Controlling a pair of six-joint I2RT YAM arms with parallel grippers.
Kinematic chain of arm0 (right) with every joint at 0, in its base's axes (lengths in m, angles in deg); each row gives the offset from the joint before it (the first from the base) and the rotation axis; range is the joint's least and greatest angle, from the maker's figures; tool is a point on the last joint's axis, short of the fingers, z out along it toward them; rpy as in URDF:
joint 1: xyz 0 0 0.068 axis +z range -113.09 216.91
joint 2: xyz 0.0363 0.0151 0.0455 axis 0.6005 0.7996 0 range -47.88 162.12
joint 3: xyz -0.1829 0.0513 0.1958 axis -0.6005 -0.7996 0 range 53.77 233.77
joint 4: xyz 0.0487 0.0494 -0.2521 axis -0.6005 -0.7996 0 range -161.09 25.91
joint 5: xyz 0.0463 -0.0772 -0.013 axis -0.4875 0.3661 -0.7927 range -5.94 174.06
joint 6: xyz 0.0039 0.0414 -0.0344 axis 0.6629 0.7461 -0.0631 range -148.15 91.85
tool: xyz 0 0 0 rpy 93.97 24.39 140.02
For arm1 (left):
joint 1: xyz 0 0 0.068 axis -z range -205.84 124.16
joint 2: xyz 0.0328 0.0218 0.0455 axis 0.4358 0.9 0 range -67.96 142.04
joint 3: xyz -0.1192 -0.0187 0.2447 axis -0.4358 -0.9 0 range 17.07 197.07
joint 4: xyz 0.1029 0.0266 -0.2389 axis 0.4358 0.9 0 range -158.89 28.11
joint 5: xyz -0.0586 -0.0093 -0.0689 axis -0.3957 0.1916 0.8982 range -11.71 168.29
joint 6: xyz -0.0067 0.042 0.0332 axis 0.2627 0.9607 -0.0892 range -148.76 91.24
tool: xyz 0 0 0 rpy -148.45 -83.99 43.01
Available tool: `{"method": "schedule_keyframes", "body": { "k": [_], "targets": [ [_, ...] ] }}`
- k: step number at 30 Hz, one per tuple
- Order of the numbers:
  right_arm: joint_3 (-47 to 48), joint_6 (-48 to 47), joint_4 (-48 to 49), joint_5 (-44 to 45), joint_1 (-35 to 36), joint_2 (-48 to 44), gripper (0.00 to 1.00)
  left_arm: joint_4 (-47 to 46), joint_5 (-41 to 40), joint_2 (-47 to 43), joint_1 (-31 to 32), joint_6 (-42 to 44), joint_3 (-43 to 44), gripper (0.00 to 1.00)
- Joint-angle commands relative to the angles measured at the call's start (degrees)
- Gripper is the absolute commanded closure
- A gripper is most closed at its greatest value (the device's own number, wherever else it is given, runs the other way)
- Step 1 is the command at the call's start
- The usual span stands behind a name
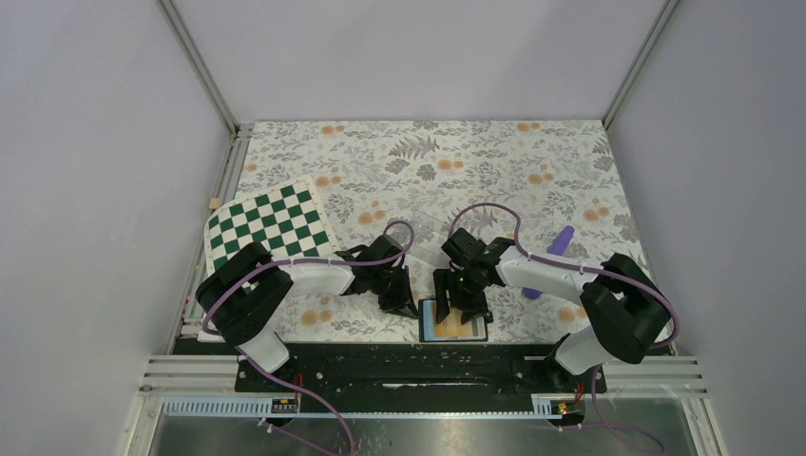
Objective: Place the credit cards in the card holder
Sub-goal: Insert the credit card into the card holder.
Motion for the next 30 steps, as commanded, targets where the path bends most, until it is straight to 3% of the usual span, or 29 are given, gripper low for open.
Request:
{"method": "schedule_keyframes", "body": {
  "k": [1,11,22,25,30],
  "targets": [
    [0.7,-1.3,-3.4,3.8,0.5,-1.1,0.29,3.7,-3.8,-0.6,0.2,1.8,0.5,1.00],
    [1.5,0.2,4.6,-5.8,0.6,4.5,0.40,3.2,-3.8,-0.3,0.4,1.3,0.6,1.00],
    [4.2,-0.3,4.6,-7.4,1.6,6.1,0.67,3.7,-4.1,-1.1,0.6,1.4,1.2,1.00],
    [4.3,-0.9,2.8,-5.9,1.6,5.8,0.64,6.2,-5.6,-2.3,0.7,2.3,2.1,0.96],
    [4.1,-2.3,-0.3,-2.7,1.6,3.7,0.52,13.7,-10.6,-6.7,0.7,4.8,4.0,0.75]
  ]
}}
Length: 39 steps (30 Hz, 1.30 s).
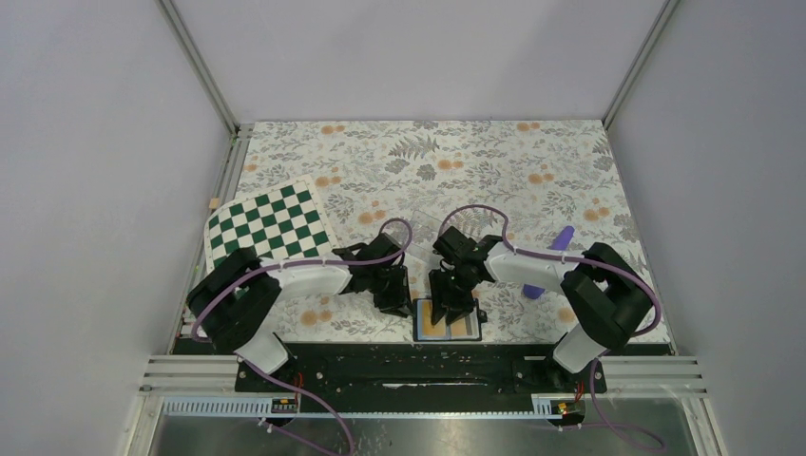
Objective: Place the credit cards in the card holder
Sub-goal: Insert the credit card into the card holder.
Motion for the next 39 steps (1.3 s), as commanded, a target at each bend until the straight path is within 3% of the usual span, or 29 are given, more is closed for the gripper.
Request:
{"method": "schedule_keyframes", "body": {
  "k": [1,5,9,17,22,30,39],
  "targets": [
    [1.6,-1.5,-2.8,2.0,1.1,-2.6,0.50,8.0,-7.5,-5.4,0.3,3.3,2.5,0.73],
    [0.1,-1.6,-2.7,2.7,1.1,-5.9,0.48,7.9,-7.1,-9.2,0.3,3.0,0.9,0.66],
    [-2.4,-1.7,-2.6,4.8,0.7,-8.7,0.54,0.1,-2.4,-11.8,0.2,0.4,-3.8,0.63],
    [-10.0,-1.6,-0.1,4.1,-3.9,-11.3,0.84,-22.7,5.9,-10.9,-0.6,-9.8,-15.3,0.62],
    [-12.5,-2.4,1.4,4.3,-5.2,-9.7,1.00,-28.9,7.2,-7.3,-0.6,-11.8,-16.3,0.62],
    [-12.4,-2.5,3.7,2.2,-5.2,-5.2,1.00,-34.4,9.4,-1.9,-0.7,-12.8,-13.1,0.62],
    [-11.2,-2.2,3.1,1.7,-5.2,-5.6,1.00,-29.1,10.4,-8.5,-0.4,-9.9,-9.1,0.65]
  ]
}}
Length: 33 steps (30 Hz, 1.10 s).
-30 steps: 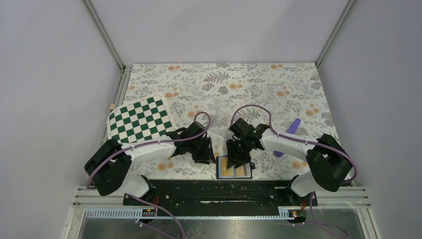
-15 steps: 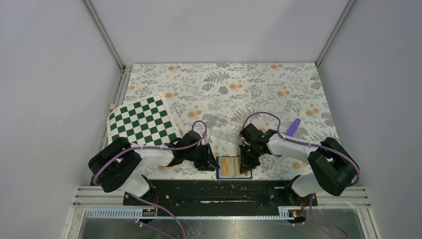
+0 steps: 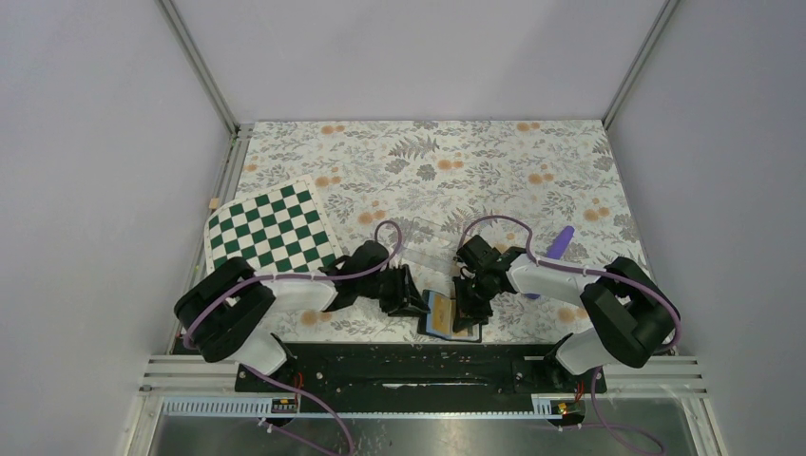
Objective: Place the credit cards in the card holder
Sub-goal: Insert the credit card into the card holder, then close the card holder at the center of the board.
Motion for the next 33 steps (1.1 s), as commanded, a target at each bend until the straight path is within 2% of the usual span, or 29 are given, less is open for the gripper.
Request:
{"method": "schedule_keyframes", "body": {
  "k": [1,5,11,16,19,21,23,26,33],
  "targets": [
    [0.2,-0.7,-0.9,3.4,-0.1,2.0,1.00,-1.7,2.4,-4.6,0.4,1.7,3.9,0.65],
    [0.7,-0.8,-0.9,3.2,-0.1,2.5,1.00,-0.9,3.3,-4.3,1.0,2.1,4.6,0.65],
    [1.1,-0.8,-0.9,2.9,0.0,3.2,1.00,5.4,1.1,-1.3,2.1,4.5,6.8,0.65],
    [0.9,-0.9,-1.1,2.8,-0.1,3.1,1.00,5.1,0.9,0.6,2.8,4.5,8.0,0.66],
    [1.4,-1.1,-1.5,2.8,-0.2,2.6,1.00,8.5,-0.3,1.2,3.3,5.4,9.8,0.72],
    [2.0,-1.3,-2.4,3.0,-0.1,2.0,1.00,12.0,-2.6,0.9,3.4,6.2,10.7,0.83],
    [2.7,-1.7,-3.3,3.4,-0.1,0.9,0.92,14.8,-4.8,-0.5,3.3,7.0,11.0,0.92],
    [3.9,-2.1,-5.2,4.1,-0.1,-1.4,0.77,20.9,-8.2,-3.4,3.4,9.1,11.5,0.98],
    [10.9,-6.7,-13.1,8.7,1.3,-3.3,0.54,34.1,-15.0,-9.2,3.0,13.2,12.7,1.00]
  ]
}}
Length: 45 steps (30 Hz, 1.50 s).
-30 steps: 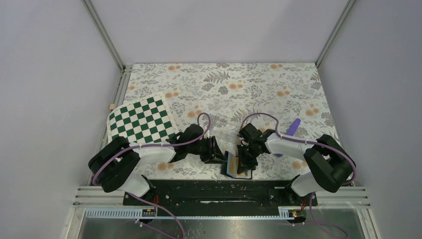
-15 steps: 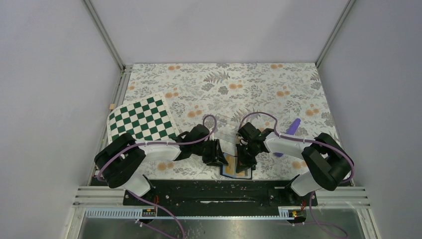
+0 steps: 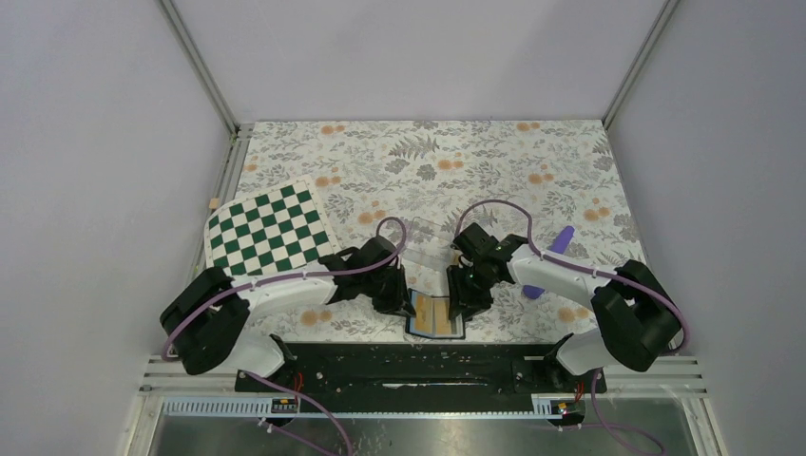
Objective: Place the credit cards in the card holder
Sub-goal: Close the card holder at the center of the board.
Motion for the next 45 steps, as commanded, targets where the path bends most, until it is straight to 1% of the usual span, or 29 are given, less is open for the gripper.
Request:
{"method": "schedule_keyframes", "body": {
  "k": [1,7,11,16,22,24,29,34,37,38,39,40,42,45],
  "targets": [
    [6.2,-4.4,-7.2,5.4,1.5,-1.8,0.52,10.3,-7.0,-4.9,-0.3,4.5,3.2,1.00],
    [9.9,-4.4,-8.6,7.1,4.0,-0.3,0.44,20.2,-10.9,-7.4,-0.4,6.9,5.6,1.00],
    [10.6,-3.5,-8.4,8.5,5.5,1.6,0.40,24.3,-13.1,-7.5,-0.3,7.2,7.3,1.00],
    [10.7,-2.7,-7.9,10.4,6.7,4.5,0.38,25.7,-13.6,-6.9,-0.4,7.2,8.9,1.00],
    [10.8,-2.3,-6.4,10.0,7.4,6.5,0.38,26.6,-13.8,-6.5,-0.2,7.4,10.3,1.00],
    [11.5,-2.3,-6.3,9.5,7.8,6.6,0.37,27.0,-13.8,-6.4,-0.2,7.5,10.5,1.00],
    [13.8,-2.1,-6.0,9.5,9.8,6.2,0.31,27.0,-13.6,-5.8,0.0,7.7,10.6,1.00],
    [16.8,-2.0,-6.4,10.2,11.5,9.2,0.30,26.9,-13.5,-5.1,0.3,7.8,11.1,1.00],
    [19.1,-2.3,-7.8,11.2,11.8,11.3,0.33,26.9,-13.5,-4.9,0.4,7.9,11.3,1.00],
    [19.8,-2.4,-8.5,11.9,11.9,11.8,0.36,27.0,-13.6,-4.9,0.3,8.0,11.3,1.00],
    [20.3,-2.4,-9.2,12.7,11.9,12.3,0.43,27.0,-13.6,-4.9,0.4,8.0,11.3,1.00],
    [20.8,-2.4,-10.0,13.8,11.9,12.6,0.45,27.0,-13.8,-5.0,0.4,7.9,11.2,1.00],
    [21.4,-2.4,-11.3,15.5,11.9,13.2,0.55,27.0,-13.7,-5.0,0.3,7.8,11.0,1.00],
    [21.2,-2.7,-12.0,16.7,11.9,13.8,0.63,27.0,-13.6,-5.0,0.5,7.8,10.9,1.00]
  ]
}}
